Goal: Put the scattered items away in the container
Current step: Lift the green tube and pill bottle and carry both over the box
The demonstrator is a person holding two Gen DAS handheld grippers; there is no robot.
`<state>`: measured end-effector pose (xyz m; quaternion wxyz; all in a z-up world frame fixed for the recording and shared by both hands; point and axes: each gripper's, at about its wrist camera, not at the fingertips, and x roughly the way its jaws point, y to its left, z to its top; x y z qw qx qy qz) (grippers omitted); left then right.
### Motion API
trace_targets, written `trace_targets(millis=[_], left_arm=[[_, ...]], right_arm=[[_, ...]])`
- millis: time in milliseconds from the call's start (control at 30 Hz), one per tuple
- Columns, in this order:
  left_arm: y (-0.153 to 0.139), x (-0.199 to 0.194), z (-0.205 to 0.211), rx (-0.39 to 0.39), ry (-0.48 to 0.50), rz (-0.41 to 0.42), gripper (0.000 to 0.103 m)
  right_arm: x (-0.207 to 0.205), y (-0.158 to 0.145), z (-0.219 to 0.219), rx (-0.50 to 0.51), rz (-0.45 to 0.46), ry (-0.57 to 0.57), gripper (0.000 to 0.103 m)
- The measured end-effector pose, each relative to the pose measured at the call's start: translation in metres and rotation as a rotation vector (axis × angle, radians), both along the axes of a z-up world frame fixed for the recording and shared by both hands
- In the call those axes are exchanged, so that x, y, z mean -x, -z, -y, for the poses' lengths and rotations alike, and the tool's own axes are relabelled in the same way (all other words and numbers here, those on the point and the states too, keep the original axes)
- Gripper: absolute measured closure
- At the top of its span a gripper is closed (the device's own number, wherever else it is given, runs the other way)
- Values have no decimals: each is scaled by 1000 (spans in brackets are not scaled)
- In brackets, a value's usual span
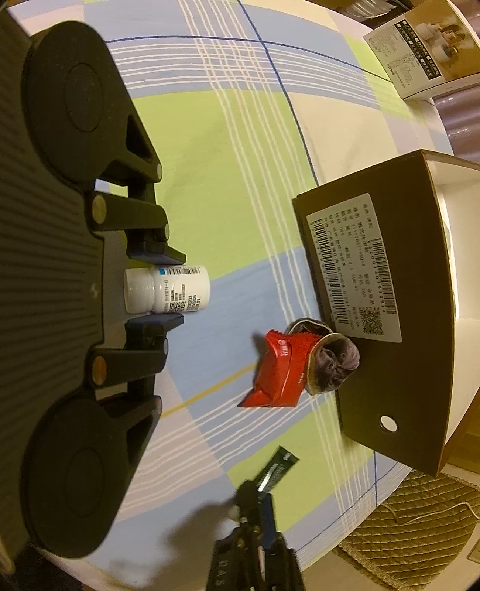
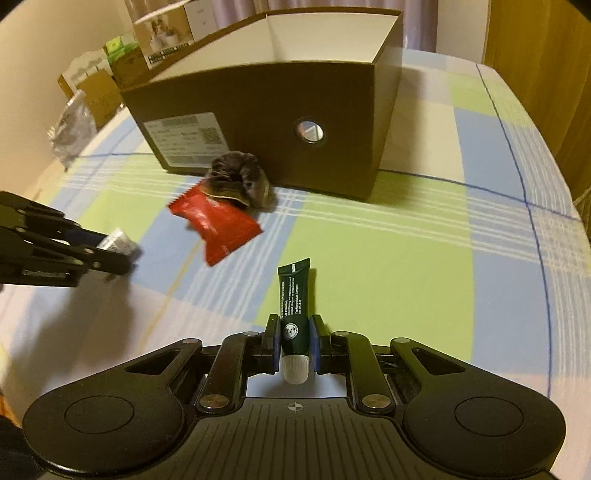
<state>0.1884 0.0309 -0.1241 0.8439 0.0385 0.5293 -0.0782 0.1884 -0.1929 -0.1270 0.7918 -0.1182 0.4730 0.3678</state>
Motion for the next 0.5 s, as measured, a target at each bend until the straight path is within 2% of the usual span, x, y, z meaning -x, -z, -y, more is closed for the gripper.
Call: trace_targets(millis=[300, 500], left_arm=[[-17, 9, -4, 11, -13, 20, 81], [-35, 6, 0, 20, -7, 67, 81]], right_arm=[[0, -29, 5, -62, 12, 10, 85], [-7, -47, 2, -92, 13, 20, 85]])
